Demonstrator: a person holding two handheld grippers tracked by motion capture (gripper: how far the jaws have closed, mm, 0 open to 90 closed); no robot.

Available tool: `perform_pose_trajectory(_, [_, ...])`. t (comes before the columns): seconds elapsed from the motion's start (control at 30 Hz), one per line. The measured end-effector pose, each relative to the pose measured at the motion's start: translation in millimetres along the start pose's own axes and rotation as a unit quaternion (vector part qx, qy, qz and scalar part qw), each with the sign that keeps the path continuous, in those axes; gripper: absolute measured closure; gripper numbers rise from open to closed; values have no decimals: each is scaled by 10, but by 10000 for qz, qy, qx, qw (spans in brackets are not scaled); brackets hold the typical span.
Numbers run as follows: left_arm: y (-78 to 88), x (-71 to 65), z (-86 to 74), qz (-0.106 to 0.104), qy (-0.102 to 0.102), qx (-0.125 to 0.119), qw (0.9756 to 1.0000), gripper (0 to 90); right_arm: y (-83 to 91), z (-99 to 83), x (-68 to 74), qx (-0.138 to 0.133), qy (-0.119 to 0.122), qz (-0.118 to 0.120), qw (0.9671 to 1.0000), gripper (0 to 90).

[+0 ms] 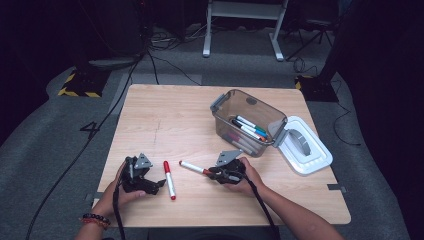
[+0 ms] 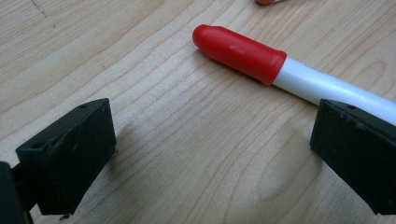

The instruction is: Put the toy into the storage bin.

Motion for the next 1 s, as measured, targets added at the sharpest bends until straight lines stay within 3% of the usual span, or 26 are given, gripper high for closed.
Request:
perform_pose_trajectory(0.23, [0, 0, 0, -3, 0, 1, 10000, 4, 160, -1, -4, 27, 270, 75, 9996, 755])
perform_pose_trajectory(0.63, [0, 0, 0, 0, 2, 1, 10000, 4, 644, 222, -78, -429, 425, -48, 9982, 755])
perform_pose_trajectory(1.0, [0, 0, 0, 1, -2, 2, 10000, 4, 1328, 481, -351, -733, 543, -569, 9942, 755])
Point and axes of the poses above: each handheld gripper's, and its own axes: y roughly backward along the jaws, z roughly out of its top, x roughly to its left, the point moved 6 cm from there along -y, roughly forward along the jaws, and after that the axes turned 4 degrees about -x, right-handed, at the moved point
